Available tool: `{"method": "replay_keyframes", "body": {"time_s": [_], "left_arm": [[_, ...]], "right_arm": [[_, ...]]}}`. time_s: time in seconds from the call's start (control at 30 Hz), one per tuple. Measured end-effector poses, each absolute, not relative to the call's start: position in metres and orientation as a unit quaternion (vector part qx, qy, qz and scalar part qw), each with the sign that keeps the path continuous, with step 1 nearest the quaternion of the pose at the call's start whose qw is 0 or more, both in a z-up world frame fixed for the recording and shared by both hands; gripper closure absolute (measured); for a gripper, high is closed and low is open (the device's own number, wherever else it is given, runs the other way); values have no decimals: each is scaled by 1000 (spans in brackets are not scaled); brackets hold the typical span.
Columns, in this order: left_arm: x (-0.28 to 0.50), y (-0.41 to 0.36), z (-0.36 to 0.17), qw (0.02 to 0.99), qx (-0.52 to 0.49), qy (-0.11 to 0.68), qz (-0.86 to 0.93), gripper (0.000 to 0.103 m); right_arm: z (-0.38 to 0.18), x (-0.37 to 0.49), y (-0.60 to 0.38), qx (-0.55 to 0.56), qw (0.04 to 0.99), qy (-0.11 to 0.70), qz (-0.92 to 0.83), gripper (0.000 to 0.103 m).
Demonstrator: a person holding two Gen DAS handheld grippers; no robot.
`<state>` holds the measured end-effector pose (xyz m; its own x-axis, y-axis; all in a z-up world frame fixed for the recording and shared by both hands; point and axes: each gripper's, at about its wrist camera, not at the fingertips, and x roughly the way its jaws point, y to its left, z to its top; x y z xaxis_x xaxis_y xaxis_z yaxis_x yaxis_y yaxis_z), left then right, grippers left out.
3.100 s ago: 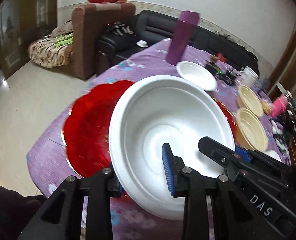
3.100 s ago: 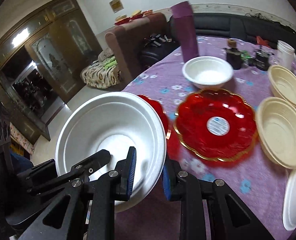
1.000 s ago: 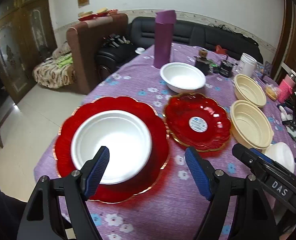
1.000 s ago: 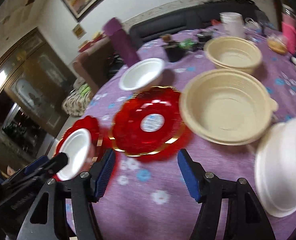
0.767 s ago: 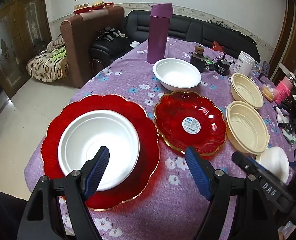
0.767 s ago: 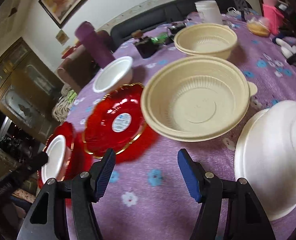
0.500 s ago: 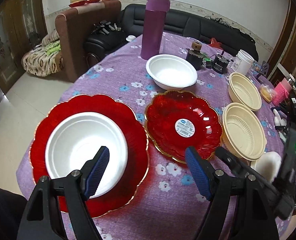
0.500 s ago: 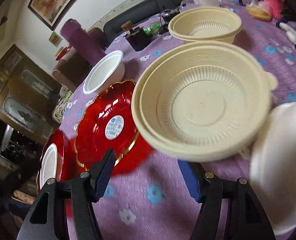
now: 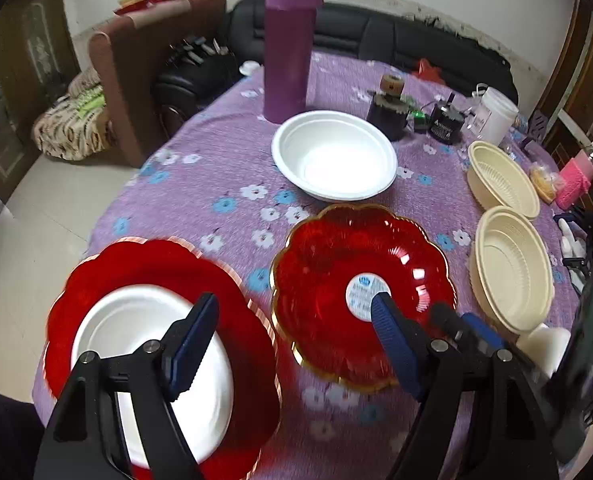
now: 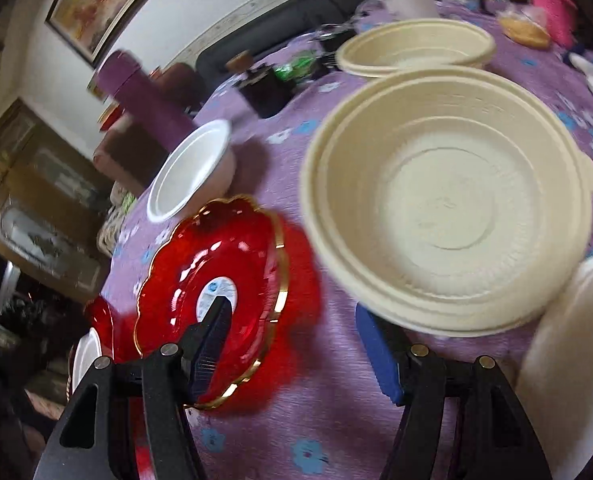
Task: Organize plates and bowls
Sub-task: 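Grasp the rim of the small red plate with the left tool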
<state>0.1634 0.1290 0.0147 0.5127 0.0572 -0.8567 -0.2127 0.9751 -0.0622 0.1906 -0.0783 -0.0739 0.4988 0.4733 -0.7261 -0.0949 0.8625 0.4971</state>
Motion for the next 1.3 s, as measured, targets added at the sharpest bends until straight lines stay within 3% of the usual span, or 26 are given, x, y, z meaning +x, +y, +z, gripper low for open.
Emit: {"method": "replay_keyframes", "body": {"time_s": [0.07,0.13,0.17,0.2,0.6,1.0,1.1,1.17,1.3], "left_arm": [[175,132,10,860,-80,499,78,25],[183,134,5,855,-81,505,82,25],[185,135,2,853,-82,508,85,25],[186,136,0,852,-84,510,85,25],[190,109,-14,837,-107,536,26,25],[201,50,-48,811,-36,584,5,27],[196,40,-53,814,-3,581,18,35],[192,42,-52,816,4,577,31,49],[178,52,-42,824,-21,566,30,60]], "right_arm": [[-74,194,-70,195,838,477,180,34],[-74,198,-60,176,839,479,189,63],[-76,201,-57,168,836,487,189,84],[-79,202,-57,173,831,492,192,90],[-79,164,-113,178,830,504,158,91],[-80,145,-131,184,833,499,154,91],[-82,144,-132,188,834,494,158,91],[-82,144,-133,191,835,490,160,91],[-80,140,-136,194,838,484,159,90]]}}
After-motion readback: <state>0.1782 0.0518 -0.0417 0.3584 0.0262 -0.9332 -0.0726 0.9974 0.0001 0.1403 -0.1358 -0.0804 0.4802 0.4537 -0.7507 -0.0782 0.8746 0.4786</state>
